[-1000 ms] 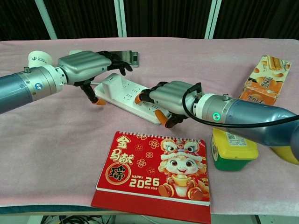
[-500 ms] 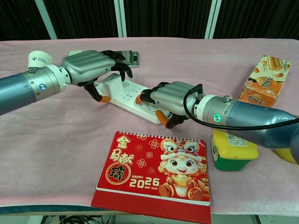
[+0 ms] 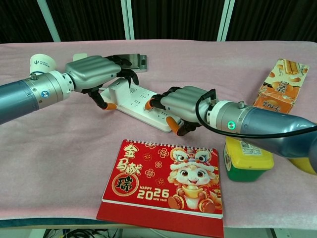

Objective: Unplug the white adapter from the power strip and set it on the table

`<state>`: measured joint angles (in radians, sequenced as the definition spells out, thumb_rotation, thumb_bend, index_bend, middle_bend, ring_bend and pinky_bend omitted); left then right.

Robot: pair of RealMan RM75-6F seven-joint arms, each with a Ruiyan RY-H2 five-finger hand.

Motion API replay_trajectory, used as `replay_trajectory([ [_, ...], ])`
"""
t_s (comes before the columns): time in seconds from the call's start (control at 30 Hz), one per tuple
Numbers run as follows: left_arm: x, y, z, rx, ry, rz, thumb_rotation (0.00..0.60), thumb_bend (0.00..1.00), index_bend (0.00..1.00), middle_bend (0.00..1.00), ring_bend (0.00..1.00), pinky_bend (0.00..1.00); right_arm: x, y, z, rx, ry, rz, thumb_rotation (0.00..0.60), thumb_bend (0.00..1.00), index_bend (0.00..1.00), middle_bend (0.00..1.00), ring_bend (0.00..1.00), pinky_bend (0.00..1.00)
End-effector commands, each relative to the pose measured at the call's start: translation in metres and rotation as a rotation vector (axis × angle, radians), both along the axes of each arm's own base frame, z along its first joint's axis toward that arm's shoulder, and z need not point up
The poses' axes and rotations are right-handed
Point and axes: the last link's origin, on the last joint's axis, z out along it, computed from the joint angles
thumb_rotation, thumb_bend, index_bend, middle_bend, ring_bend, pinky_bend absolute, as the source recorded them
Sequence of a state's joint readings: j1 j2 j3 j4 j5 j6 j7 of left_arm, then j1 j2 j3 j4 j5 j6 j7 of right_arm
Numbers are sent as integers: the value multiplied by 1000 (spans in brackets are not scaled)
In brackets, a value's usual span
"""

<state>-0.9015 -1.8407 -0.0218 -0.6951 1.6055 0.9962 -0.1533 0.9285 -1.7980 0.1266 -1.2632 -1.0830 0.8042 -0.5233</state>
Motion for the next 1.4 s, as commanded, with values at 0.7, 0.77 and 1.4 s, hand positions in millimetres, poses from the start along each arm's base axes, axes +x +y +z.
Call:
replay_trajectory([
  [0.7,-1,0,-4,15,-28,0,600,293,355,393,20,83,-6,1,0,3,12,-7,600,751,154,101,103,46],
  [0.77,0,0,-5,13,-30,-2,600,293,351,391,22,85,-7,1,-1,6,14,-8,600,751,159,101,103,46],
  [1.4,2,-1,-9,0,-31,-3,600,248,353,392,29,88,-9,1,0,5,13,-11,600,750,163,101,103,46],
])
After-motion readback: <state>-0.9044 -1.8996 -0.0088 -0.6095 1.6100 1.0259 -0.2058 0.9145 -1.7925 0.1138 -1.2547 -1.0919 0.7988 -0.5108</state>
